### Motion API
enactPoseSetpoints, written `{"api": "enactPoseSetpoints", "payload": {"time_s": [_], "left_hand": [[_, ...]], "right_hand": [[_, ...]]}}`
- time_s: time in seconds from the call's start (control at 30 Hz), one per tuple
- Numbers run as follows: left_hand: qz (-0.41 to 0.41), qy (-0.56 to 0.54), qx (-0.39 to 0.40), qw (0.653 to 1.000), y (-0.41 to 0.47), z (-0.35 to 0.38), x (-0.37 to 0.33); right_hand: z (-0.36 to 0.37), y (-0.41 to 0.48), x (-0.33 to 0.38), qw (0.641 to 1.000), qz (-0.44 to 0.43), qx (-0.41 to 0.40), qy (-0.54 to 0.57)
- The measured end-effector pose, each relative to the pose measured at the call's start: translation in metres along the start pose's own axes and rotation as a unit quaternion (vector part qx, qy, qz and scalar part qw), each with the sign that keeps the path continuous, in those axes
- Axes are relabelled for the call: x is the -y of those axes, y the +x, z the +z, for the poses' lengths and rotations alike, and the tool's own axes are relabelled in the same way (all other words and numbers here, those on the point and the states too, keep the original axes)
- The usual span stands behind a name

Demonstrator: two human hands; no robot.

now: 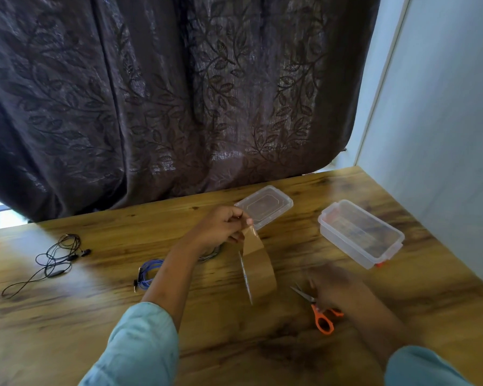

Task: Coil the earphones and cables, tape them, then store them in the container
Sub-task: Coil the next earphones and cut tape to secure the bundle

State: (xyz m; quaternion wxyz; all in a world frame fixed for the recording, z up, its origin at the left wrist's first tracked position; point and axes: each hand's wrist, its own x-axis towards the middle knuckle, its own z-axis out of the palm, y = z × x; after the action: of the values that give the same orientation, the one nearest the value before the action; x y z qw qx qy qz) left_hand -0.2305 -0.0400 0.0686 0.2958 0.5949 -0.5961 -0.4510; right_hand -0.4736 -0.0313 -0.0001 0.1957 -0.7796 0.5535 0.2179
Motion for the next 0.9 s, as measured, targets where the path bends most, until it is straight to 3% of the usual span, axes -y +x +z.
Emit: {"api": "enactPoseSetpoints", "payload": {"time_s": [0.17, 0.3, 0.47, 0.63, 0.9], "left_hand": [[0.028, 0.048, -0.002, 0.998, 0.001, 0.000, -0.008], [0.053, 0.075, -0.008, 0.996, 0.000, -0.002, -0.012], [0.049, 0.067, -0.006, 0.997, -0.003, -0.002, -0.011], [0.034, 0.057, -0.002, 0.998, -0.007, -0.001, -0.008], [0.042, 0.082, -0.007, 0.996, -0.007, 0.001, -0.015]], "right_hand": [[0.013, 0.000, 0.003, 1.000, 0.009, -0.003, 0.029], [0.015, -0.009, 0.010, 0.998, 0.017, -0.060, 0.030], [0.015, -0.023, 0.015, 0.990, -0.033, -0.135, 0.014], [-0.005, -0.029, 0.022, 0.996, -0.022, -0.056, 0.064], [-0.022, -0.022, -0.003, 0.989, -0.037, -0.052, 0.134]]}}
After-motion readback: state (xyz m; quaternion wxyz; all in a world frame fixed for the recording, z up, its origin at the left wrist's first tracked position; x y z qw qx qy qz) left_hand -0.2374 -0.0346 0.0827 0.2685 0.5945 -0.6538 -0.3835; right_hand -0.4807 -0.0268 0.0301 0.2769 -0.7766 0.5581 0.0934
